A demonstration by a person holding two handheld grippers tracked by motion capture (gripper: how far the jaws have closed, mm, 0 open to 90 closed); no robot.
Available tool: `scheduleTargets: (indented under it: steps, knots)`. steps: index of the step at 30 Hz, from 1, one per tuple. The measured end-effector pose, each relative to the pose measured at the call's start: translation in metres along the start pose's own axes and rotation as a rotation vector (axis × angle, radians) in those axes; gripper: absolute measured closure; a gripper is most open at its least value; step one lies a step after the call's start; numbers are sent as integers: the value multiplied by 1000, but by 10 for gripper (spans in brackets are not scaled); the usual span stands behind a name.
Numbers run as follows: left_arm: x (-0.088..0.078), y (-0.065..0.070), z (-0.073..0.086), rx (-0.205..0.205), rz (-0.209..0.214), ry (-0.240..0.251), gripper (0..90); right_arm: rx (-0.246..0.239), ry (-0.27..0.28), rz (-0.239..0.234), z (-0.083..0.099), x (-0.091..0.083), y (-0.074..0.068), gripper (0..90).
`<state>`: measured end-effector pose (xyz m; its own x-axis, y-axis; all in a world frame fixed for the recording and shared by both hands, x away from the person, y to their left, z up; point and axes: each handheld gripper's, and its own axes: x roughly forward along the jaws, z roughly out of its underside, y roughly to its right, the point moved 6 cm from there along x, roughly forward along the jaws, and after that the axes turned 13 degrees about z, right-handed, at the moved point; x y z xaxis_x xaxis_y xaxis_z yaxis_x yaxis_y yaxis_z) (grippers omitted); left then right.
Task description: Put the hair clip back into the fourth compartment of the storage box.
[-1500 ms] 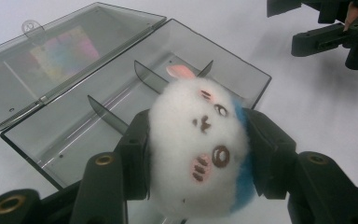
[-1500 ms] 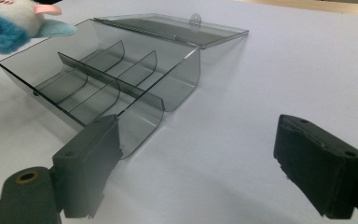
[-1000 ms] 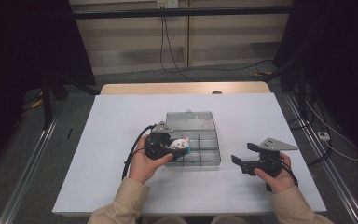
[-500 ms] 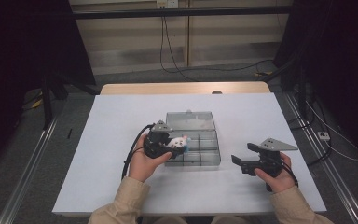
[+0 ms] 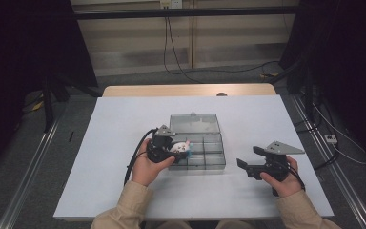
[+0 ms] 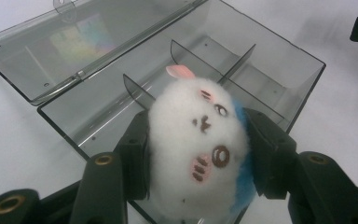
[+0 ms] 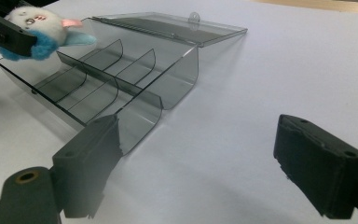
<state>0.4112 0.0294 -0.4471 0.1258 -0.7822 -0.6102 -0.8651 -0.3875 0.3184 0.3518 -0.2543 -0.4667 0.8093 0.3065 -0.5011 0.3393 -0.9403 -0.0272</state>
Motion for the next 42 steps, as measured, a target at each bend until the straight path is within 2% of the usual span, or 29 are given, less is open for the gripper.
scheduleTargets:
  steps: [9,11,12,20,42]
  knots:
    - [3,-2,3,-6,-3,-14,483,-1,-2,-1,0,0,0,144]
    - [3,-3,4,-5,-15,-15,482,0,1,-2,0,0,0,143]
    - [4,-3,4,-7,1,-11,481,0,-1,-2,0,0,0,144]
    - [5,-4,6,-7,5,-23,479,1,-2,-2,1,0,0,143]
    - [9,-6,11,0,-8,-52,466,-1,-5,-3,1,0,0,144]
